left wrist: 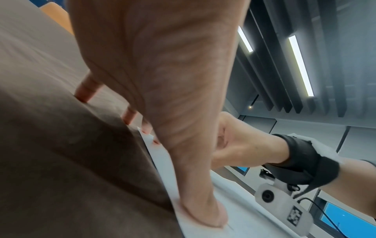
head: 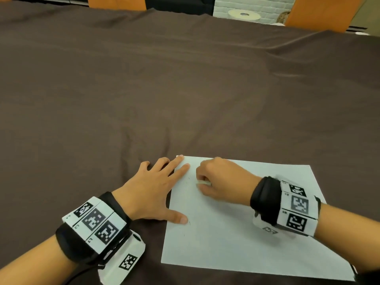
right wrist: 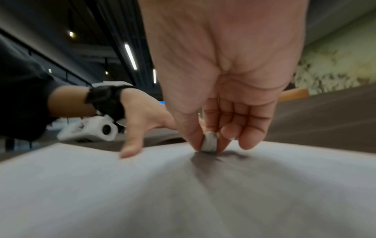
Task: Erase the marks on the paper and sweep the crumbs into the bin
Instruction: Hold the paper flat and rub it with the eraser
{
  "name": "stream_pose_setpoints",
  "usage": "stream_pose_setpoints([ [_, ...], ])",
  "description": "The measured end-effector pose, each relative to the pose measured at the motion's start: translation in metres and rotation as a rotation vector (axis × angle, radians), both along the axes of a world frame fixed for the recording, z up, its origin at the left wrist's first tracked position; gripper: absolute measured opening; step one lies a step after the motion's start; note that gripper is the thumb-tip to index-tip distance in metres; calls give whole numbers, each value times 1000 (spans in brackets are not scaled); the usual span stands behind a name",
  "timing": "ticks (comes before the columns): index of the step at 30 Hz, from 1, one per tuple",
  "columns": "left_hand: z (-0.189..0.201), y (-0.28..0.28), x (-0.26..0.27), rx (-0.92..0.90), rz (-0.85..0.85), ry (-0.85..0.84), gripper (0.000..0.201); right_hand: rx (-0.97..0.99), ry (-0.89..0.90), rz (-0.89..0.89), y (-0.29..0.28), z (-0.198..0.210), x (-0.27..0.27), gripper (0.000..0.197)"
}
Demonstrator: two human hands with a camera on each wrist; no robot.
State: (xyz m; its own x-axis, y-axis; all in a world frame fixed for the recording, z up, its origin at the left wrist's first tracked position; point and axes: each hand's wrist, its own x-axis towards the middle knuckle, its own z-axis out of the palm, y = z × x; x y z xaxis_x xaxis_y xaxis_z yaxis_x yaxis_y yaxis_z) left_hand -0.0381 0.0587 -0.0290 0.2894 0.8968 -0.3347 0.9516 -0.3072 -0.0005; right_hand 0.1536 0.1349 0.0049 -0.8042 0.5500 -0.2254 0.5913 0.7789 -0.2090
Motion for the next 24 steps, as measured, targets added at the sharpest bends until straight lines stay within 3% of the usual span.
stream_pose_setpoints([
  [6,-5,1,-1,-10,-20,5,110,-122,-39,146,-38,-3,-2,12],
  [10,-3,1,-1,-13,-10,-13,111,17,12,-40,7,-3,2,16],
  [16,-1,1,-1,-24,0,-17,111,-32,-15,10,-5,-7,2,15],
  [20,-1,2,-1,-28,7,-30,111,41,54,-198,32,-8,5,16],
  [24,-2,1,-1,-18,11,-24,113,0,32,-88,5,-14,0,16],
])
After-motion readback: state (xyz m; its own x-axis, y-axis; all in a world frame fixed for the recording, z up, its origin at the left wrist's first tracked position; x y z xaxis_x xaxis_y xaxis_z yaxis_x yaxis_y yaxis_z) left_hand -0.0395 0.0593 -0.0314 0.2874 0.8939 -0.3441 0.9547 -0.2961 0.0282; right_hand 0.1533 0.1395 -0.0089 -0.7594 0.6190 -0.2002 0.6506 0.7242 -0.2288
